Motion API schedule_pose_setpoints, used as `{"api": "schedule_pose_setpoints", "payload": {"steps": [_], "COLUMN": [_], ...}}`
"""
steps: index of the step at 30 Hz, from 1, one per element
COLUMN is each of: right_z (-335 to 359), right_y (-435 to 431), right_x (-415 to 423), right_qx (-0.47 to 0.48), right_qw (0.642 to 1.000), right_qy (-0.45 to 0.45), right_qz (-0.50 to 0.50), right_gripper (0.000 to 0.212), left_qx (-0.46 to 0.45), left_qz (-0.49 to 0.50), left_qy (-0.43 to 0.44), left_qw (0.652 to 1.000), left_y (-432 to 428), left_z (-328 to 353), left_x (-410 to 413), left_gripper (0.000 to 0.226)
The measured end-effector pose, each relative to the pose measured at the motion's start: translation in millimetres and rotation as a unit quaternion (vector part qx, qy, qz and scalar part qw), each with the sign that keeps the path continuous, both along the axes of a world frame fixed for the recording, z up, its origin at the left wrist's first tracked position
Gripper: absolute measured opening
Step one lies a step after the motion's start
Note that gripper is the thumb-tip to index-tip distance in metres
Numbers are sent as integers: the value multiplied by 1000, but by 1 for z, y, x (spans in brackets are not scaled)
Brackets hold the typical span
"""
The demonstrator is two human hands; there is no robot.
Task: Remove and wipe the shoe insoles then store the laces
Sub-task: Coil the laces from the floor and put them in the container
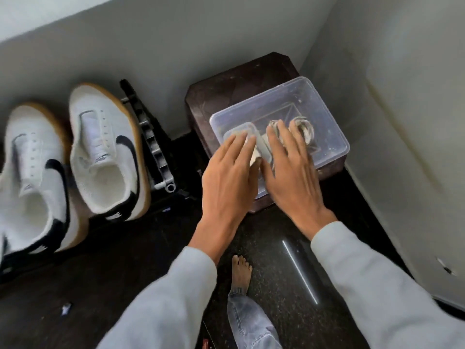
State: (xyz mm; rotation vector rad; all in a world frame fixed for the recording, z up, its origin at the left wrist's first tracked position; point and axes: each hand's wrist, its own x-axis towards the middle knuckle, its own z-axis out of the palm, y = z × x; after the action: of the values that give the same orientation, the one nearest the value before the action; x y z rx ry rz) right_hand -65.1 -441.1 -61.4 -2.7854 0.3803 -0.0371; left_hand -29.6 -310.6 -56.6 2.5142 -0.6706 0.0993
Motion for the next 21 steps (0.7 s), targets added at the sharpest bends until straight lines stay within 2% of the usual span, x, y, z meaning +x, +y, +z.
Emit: {"api": "schedule_pose_setpoints", "payload": {"steps": [4, 11, 21], "right_z": [15, 27, -23], "right_y": [61, 174, 367], "right_x": [-34, -103, -173], "right_qx": [-39, -66, -99], "right_qw": [997, 984, 917], "right_qy": [52, 108, 229], "right_qz": [33, 128, 311], "right_gripper": [69, 71, 80], "left_qx": [17, 81, 171], "left_qz": [36, 98, 257], "left_qy": [16, 85, 247], "left_qw": [999, 988, 919], "left_y": [63, 185, 394], "left_z": [9, 3, -40], "left_x": [-47, -143, -282], "left_gripper": [46, 54, 56]}}
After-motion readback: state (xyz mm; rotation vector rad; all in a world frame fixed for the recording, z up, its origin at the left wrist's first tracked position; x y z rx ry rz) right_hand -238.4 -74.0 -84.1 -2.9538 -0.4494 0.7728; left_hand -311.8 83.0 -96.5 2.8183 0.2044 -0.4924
